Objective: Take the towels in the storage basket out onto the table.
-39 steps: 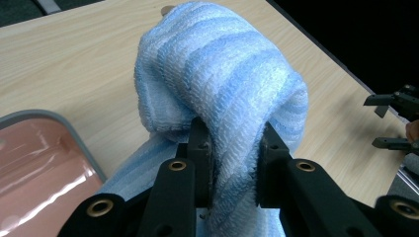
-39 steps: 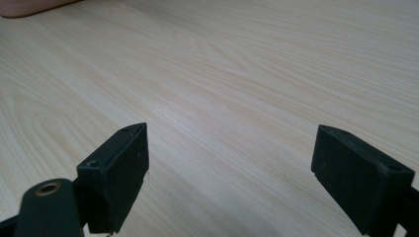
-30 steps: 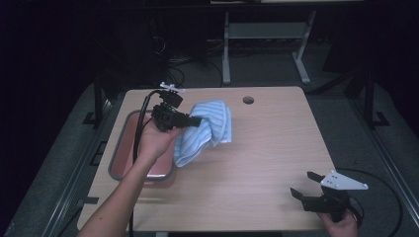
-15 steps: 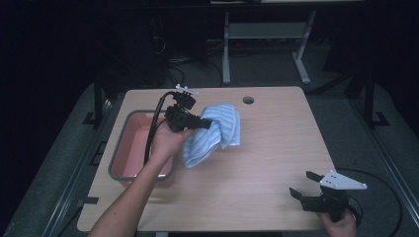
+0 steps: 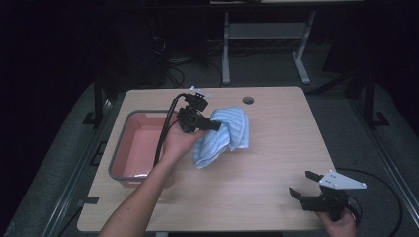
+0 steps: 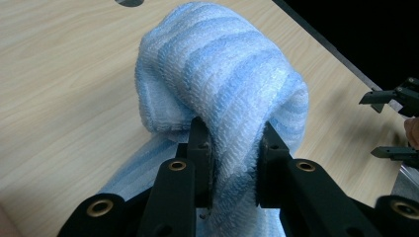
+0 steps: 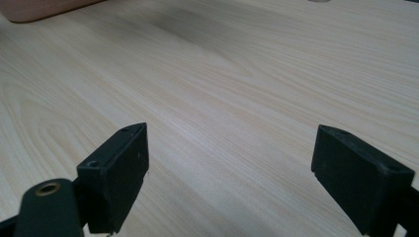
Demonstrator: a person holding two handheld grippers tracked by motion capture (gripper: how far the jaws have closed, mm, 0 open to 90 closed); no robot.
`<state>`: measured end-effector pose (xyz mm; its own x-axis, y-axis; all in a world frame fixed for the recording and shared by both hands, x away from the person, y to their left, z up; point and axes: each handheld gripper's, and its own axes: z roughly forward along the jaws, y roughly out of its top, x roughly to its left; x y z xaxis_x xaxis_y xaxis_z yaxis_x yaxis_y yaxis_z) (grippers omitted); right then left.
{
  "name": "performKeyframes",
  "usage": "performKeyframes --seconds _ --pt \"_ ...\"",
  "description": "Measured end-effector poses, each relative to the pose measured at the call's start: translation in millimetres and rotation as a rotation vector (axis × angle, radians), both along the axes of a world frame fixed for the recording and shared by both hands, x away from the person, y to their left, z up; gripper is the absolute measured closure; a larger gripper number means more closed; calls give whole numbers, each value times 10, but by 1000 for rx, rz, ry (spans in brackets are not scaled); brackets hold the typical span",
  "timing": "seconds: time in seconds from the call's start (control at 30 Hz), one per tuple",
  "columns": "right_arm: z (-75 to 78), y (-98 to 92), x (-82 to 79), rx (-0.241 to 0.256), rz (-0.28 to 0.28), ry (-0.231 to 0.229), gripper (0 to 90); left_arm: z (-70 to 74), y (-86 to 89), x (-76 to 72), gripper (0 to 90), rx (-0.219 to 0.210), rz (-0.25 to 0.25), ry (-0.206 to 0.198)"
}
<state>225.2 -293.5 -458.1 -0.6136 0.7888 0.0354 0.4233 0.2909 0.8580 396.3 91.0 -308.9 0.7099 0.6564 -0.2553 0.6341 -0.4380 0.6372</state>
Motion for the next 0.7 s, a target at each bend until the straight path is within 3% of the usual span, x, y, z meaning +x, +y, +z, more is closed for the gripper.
performKeyframes --seconds 0.37,0.7 --pt "-21 -12 15 6 -3 10 141 -100 -137 85 738 -5 0 20" --pt "-24 -23 25 10 -6 11 141 -174 -335 153 738 17 -18 22"
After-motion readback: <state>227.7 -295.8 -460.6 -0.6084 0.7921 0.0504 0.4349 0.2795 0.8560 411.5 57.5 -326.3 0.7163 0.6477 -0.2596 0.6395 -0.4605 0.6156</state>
